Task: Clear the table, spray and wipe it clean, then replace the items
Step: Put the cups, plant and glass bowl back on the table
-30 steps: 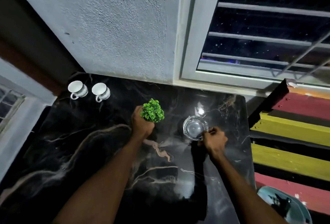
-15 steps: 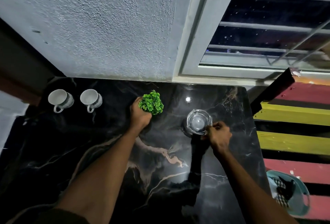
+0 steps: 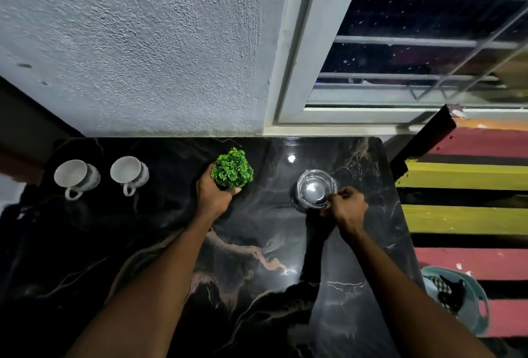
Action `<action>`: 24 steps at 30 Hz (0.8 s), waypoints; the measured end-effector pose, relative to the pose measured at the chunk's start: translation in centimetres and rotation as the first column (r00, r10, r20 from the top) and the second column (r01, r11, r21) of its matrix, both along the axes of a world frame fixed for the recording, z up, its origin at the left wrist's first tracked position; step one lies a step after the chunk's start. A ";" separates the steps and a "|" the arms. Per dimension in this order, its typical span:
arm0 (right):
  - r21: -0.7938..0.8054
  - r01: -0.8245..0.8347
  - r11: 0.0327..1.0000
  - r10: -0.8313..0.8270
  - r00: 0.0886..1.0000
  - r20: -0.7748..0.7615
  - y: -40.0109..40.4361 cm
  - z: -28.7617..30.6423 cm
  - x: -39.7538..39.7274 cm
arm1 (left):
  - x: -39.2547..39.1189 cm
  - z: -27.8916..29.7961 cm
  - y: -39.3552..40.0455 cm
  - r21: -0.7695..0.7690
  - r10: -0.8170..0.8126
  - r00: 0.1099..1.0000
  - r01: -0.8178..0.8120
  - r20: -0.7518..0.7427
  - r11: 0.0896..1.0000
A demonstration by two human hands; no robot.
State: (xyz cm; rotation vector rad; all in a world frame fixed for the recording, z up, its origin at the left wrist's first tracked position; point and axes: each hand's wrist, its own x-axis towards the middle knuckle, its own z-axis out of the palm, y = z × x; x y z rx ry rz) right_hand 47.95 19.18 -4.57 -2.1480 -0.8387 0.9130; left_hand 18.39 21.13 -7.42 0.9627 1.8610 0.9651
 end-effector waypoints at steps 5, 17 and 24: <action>-0.006 0.034 0.999 -0.033 0.995 0.093 3.7 -0.8 3.6 | -0.2 -0.8 0.0 -0.040 0.053 0.992 -0.049 0.110 0.998; -0.064 0.057 0.996 -0.047 0.988 0.147 7.5 -2.0 8.2 | 0.1 -1.3 0.4 0.032 0.077 0.992 -0.080 0.095 0.996; -0.085 0.108 0.991 -0.088 0.974 0.207 7.5 -2.5 8.6 | 0.6 -1.1 0.6 0.034 0.065 0.992 -0.069 0.109 0.997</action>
